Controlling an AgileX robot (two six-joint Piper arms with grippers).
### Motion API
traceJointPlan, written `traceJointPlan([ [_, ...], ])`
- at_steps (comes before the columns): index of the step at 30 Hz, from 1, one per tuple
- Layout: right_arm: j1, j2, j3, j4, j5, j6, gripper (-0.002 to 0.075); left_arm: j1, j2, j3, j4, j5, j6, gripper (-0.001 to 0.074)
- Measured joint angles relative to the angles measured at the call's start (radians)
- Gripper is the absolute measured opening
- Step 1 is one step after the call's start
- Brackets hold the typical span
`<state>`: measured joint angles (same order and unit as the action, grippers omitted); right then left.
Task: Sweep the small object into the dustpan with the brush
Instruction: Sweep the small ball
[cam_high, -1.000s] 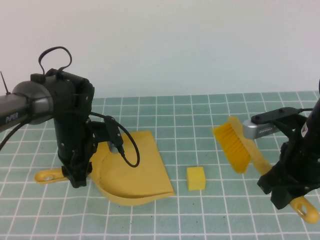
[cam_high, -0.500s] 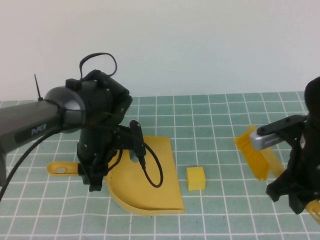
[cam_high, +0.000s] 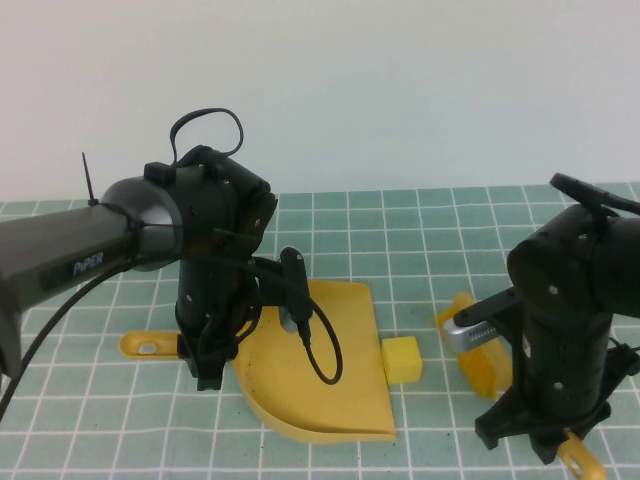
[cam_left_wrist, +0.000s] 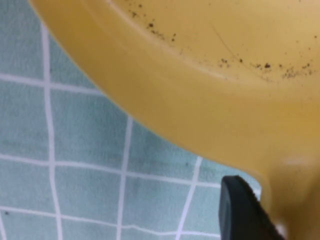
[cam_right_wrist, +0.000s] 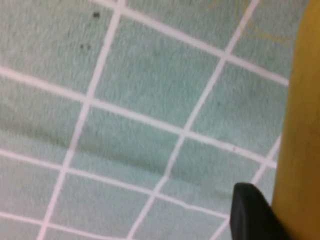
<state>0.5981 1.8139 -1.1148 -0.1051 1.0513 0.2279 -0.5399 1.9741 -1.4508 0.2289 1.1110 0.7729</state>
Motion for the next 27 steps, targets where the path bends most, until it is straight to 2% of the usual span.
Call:
traceJointPlan([
  [5, 0.041, 0.018, -0.039, 0.085, -0.021, -0.014, 0.017, 0.0, 0.0, 0.0, 0.0, -0.018, 0.0, 0.0],
  [11, 0.099, 0.028, -0.185, 0.214, -0.005, -0.024, 0.017, 0.0, 0.0, 0.0, 0.004, -0.028, 0.0, 0.0],
  [16, 0.108, 0.029, -0.278, 0.257, 0.006, -0.032, 0.017, 0.002, 0.0, 0.0, -0.021, -0.044, 0.0, 0.0001],
  [22, 0.108, 0.029, -0.288, 0.246, 0.047, -0.038, 0.017, 0.002, 0.0, 0.0, -0.017, -0.046, 0.005, 0.0004],
  [24, 0.108, 0.029, -0.288, 0.226, 0.061, -0.038, 0.017, 0.002, 0.0, 0.0, -0.016, -0.046, 0.005, 0.0036],
  [27, 0.108, 0.029, -0.288, 0.204, 0.075, -0.031, 0.017, 0.002, 0.0, 0.0, -0.016, -0.046, -0.003, 0.0162],
])
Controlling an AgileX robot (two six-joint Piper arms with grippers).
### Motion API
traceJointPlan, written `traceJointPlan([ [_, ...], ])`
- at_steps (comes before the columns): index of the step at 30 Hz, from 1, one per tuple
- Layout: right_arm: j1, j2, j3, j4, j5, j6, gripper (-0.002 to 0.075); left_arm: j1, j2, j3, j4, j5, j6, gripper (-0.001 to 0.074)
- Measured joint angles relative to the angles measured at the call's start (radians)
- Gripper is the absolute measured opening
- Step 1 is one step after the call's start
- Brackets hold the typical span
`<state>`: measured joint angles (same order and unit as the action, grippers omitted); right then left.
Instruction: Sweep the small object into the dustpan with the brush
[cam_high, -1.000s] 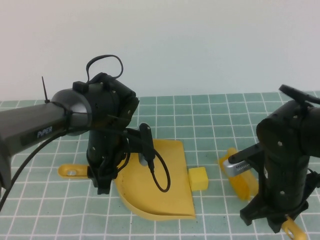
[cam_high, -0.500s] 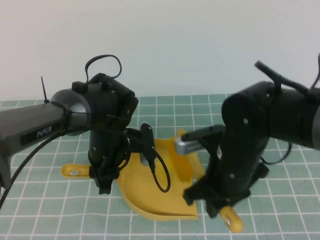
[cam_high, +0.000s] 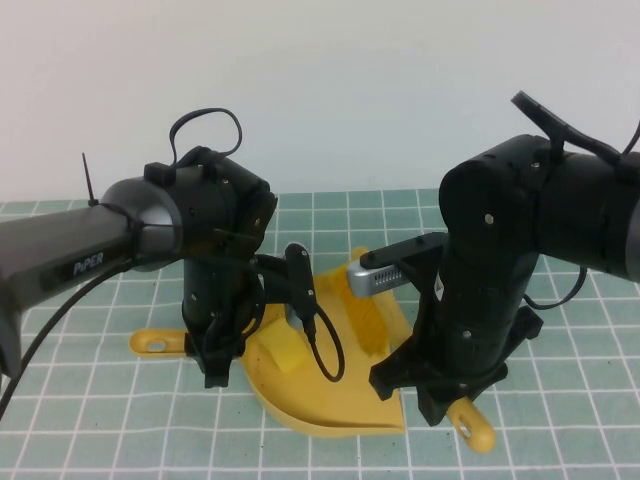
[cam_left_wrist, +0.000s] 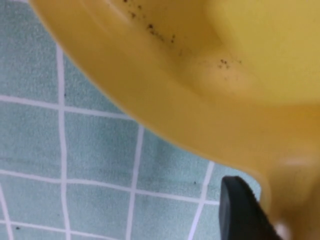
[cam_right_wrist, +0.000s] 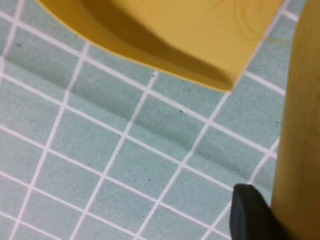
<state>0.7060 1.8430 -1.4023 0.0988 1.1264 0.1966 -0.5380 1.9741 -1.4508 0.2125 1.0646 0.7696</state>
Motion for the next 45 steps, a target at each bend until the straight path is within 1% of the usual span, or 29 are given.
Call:
traceJointPlan([
  [1, 0.0, 0.0, 0.0, -0.002, 0.0, 0.0, 0.017, 0.0, 0.0, 0.0, 0.007, 0.0, -0.004, 0.0223],
  [3, 0.0, 0.0, 0.0, -0.005, 0.0, 0.002, 0.017, 0.0, 0.0, 0.0, 0.042, 0.006, -0.025, 0.0321],
  [5, 0.0, 0.0, 0.0, -0.005, 0.0, 0.005, 0.017, 0.0, 0.0, 0.0, 0.068, 0.006, -0.049, 0.0388],
  [6, 0.0, 0.0, 0.0, -0.005, -0.002, 0.01, 0.017, 0.0, 0.0, 0.0, 0.075, 0.006, -0.066, 0.0402],
  [12, -0.012, 0.0, 0.0, -0.005, -0.026, 0.03, 0.017, 0.0, -0.007, 0.0, 0.082, 0.03, -0.099, 0.0401],
  [16, -0.064, 0.0, 0.0, -0.005, -0.027, 0.037, 0.017, 0.0, -0.045, 0.0, 0.097, 0.079, -0.101, 0.0372],
  [20, -0.132, -0.003, 0.0, -0.001, -0.019, 0.017, 0.017, 0.0, -0.12, 0.0, 0.097, 0.089, -0.14, 0.0297],
  [23, -0.166, -0.005, 0.022, 0.027, -0.018, -0.017, 0.017, 0.0, -0.189, 0.0, 0.097, 0.096, -0.208, 0.0183],
  [25, -0.176, -0.005, 0.056, 0.054, -0.043, -0.027, 0.017, 0.0, -0.239, 0.0, 0.097, 0.092, -0.307, 0.0046],
  [26, -0.176, -0.005, 0.078, 0.069, -0.063, -0.033, 0.017, 0.0, -0.258, 0.0, 0.095, 0.093, -0.337, 0.0003],
  [30, -0.176, -0.002, 0.157, 0.14, -0.137, -0.047, 0.017, 0.0, -0.322, 0.0, 0.058, 0.093, -0.432, 0.0],
  [33, -0.176, 0.015, 0.183, 0.168, -0.162, -0.057, 0.017, 0.0, -0.385, 0.0, -0.012, 0.04, -0.497, 0.0],
  [37, -0.177, 0.057, 0.191, 0.173, -0.169, -0.059, 0.017, 0.017, -0.49, 0.0, -0.162, -0.064, -0.52, 0.0],
  [40, -0.181, 0.076, 0.191, 0.173, -0.186, -0.054, 0.0171, 0.082, -0.564, 0.0, -0.307, -0.124, -0.52, 0.0],
  [45, -0.181, 0.096, 0.191, 0.177, -0.192, -0.056, 0.0196, 0.25, -0.662, 0.0, -0.504, -0.145, -0.516, 0.0],
])
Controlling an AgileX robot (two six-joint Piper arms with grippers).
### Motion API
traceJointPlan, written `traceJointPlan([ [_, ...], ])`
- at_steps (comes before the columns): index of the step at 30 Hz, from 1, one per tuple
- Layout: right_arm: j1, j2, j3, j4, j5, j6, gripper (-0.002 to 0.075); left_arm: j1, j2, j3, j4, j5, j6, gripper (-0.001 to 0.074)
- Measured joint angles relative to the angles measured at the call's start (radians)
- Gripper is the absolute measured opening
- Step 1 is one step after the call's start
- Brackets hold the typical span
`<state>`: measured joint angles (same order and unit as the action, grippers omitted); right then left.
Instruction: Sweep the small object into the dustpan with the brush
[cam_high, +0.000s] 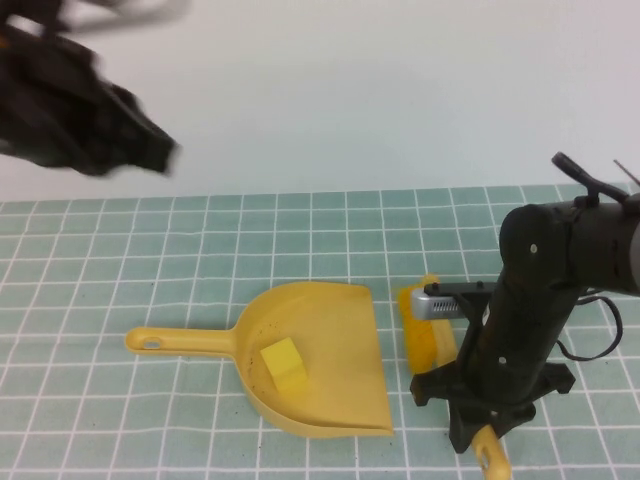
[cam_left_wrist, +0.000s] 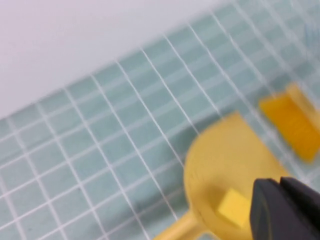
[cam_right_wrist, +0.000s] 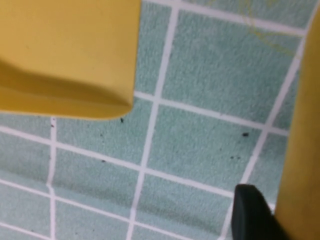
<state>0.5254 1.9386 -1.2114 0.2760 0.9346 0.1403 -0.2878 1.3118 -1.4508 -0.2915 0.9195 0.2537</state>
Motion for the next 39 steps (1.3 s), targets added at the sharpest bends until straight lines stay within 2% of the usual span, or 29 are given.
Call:
traceJointPlan([
  [4, 0.0, 0.009, 0.0, 0.005, 0.006, 0.0, 0.0213, 0.132, -0.072, 0.0, -0.056, -0.002, -0.002, 0.0],
  [7, 0.0, 0.009, 0.0, 0.007, 0.005, 0.004, 0.0217, 0.198, -0.127, 0.0, -0.049, -0.002, -0.008, 0.0],
  [11, 0.0, 0.009, 0.0, 0.007, 0.025, 0.004, 0.0274, 0.213, -0.195, 0.0, -0.049, -0.002, -0.014, 0.0],
  [17, 0.0, 0.009, 0.0, 0.007, 0.05, 0.006, 0.047, 0.232, -0.28, 0.0, -0.055, 0.0, -0.014, 0.0],
  [22, 0.0, -0.023, 0.0, 0.003, 0.091, 0.006, 0.0496, 0.289, -0.331, 0.032, -0.105, 0.007, -0.026, 0.0],
  [24, 0.002, -0.067, 0.0, -0.002, 0.118, 0.004, 0.0474, 0.31, -0.361, 0.085, -0.124, -0.036, -0.026, 0.0],
  [26, 0.006, -0.132, 0.0, -0.012, 0.152, -0.01, 0.0407, 0.333, -0.4, 0.167, -0.124, -0.125, -0.029, 0.0],
  [31, 0.018, -0.381, 0.0, -0.069, 0.219, -0.029, 0.0113, 0.379, -0.527, 0.4, -0.135, -0.271, -0.083, 0.0],
  [32, 0.018, -0.439, 0.0, -0.077, 0.227, -0.03, 0.008, 0.383, -0.558, 0.451, -0.135, -0.294, -0.095, 0.0],
  [34, 0.018, -0.552, 0.0, -0.103, 0.239, -0.031, 0.0033, 0.386, -0.619, 0.542, -0.135, -0.342, -0.098, 0.0],
  [39, 0.018, -0.791, 0.0, -0.174, 0.247, -0.033, 0.0004, 0.386, -0.754, 0.746, -0.143, -0.433, -0.098, 0.0],
])
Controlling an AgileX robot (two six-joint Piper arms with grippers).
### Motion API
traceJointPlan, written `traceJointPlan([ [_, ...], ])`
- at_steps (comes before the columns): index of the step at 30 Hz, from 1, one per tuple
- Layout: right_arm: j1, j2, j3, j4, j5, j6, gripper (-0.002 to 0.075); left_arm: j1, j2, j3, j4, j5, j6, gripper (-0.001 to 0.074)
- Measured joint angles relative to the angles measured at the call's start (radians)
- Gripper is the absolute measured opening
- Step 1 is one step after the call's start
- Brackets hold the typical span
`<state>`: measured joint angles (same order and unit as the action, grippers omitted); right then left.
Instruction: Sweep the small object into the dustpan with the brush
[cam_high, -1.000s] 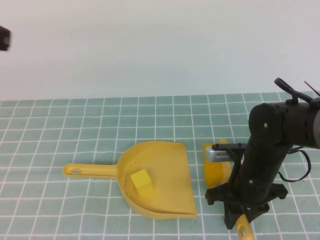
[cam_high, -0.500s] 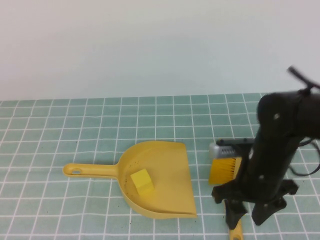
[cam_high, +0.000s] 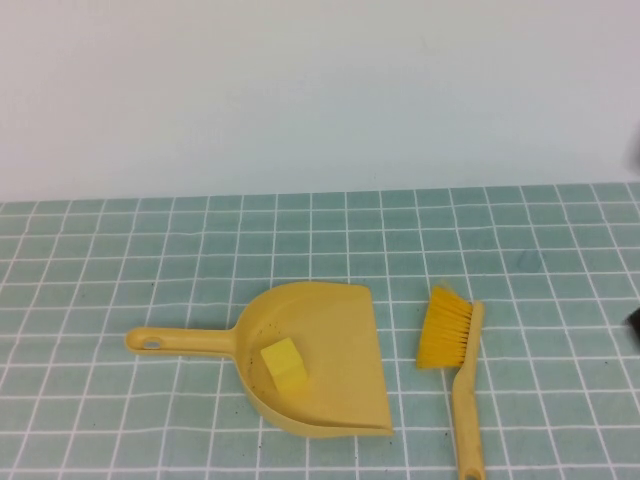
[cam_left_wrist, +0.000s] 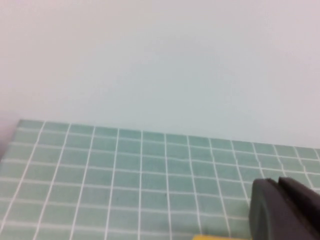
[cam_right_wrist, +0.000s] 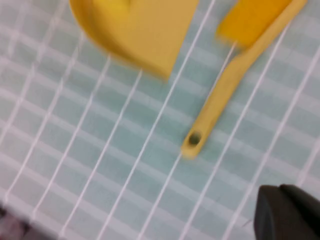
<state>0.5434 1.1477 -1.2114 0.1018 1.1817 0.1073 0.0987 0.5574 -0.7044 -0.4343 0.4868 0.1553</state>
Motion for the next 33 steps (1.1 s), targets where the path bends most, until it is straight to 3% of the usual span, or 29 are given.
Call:
traceJointPlan([
  [7, 0.0, -0.214, 0.0, -0.155, -0.166, -0.02, 0.0, 0.0, -0.18, 0.225, 0.009, -0.129, 0.0, 0.0],
  [15, -0.005, -0.223, 0.022, -0.372, -0.275, 0.073, -0.0001, 0.0, -0.269, 0.435, 0.014, -0.343, 0.017, 0.0],
  [24, -0.269, -0.361, 0.344, -0.396, -0.685, 0.126, -0.0001, 0.011, -0.272, 0.552, 0.08, -0.399, 0.014, 0.0],
  [30, -0.402, -0.551, 0.59, -0.412, -0.845, 0.126, -0.0001, 0.024, -0.31, 0.612, 0.327, -0.476, -0.245, 0.0],
  [33, -0.455, -0.643, 0.681, -0.416, -0.888, 0.126, -0.0001, 0.024, -0.332, 0.612, 0.34, -0.474, -0.245, 0.0],
])
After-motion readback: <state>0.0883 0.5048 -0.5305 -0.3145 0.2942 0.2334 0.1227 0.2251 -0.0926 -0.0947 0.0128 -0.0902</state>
